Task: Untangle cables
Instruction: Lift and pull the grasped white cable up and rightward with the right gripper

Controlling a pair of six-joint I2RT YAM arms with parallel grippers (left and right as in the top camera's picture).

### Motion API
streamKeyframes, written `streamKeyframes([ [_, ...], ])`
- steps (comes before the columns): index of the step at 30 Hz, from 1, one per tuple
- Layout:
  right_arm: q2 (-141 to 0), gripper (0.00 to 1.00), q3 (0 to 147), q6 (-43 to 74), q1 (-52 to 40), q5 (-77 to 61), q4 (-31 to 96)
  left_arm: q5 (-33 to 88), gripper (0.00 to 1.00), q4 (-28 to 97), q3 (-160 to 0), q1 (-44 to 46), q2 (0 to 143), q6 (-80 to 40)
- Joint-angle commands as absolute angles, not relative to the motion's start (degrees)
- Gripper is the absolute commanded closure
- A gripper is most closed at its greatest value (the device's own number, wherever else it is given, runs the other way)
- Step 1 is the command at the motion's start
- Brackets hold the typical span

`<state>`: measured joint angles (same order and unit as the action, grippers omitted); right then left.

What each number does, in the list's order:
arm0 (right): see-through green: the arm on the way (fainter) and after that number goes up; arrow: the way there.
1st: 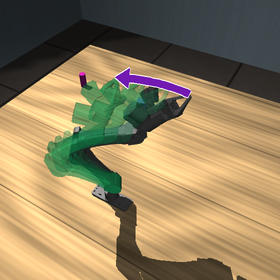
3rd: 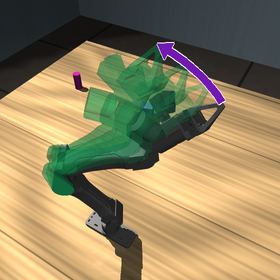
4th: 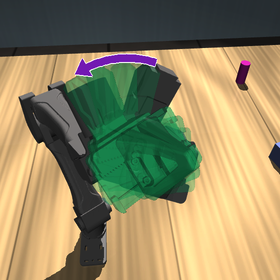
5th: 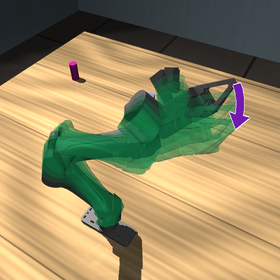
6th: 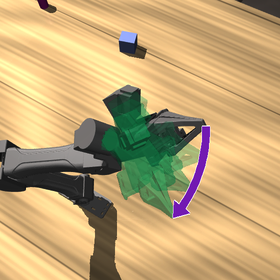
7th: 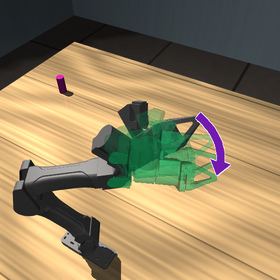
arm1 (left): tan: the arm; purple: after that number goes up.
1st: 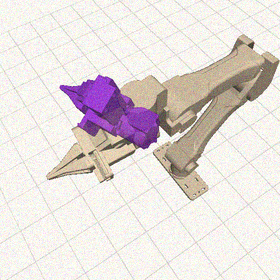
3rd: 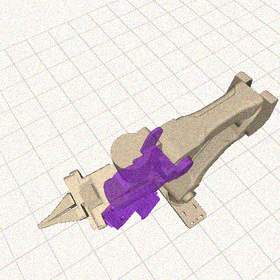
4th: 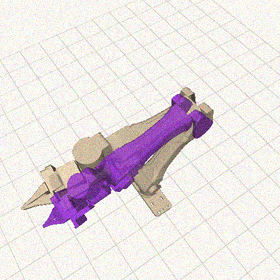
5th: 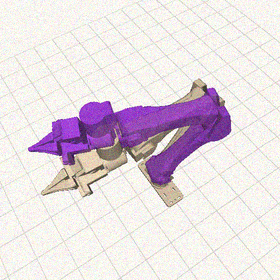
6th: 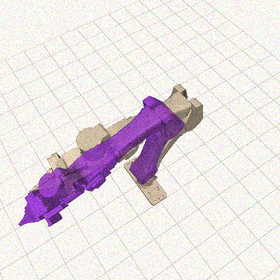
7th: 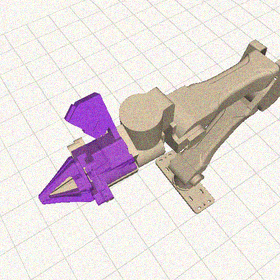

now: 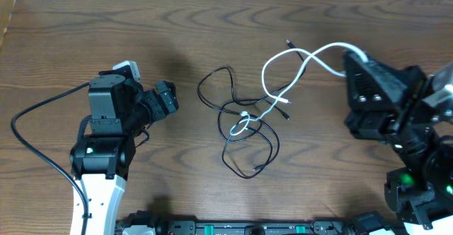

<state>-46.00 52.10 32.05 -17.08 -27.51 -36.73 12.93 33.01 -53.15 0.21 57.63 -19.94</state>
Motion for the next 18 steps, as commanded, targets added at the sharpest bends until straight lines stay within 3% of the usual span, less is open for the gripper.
streamKeyframes([
  [1, -45.74, 0.99, 53.01, 37.06, -15.42, -22.33, -40.01, 12.14, 0.04, 32.99, -53.80, 0.01, 57.23, -20.47],
  [8, -46.15, 0.99, 57.71, 37.67, -12.58, -22.22, -36.88, 12.14, 0.04, 32.99, -53.80, 0.01, 57.23, -20.47],
  [18, -49.65, 0.99, 65.84, 33.71, -7.88, -27.88, -18.13, 12.14, 0.04, 32.99, -53.80, 0.01, 57.23, -20.47],
])
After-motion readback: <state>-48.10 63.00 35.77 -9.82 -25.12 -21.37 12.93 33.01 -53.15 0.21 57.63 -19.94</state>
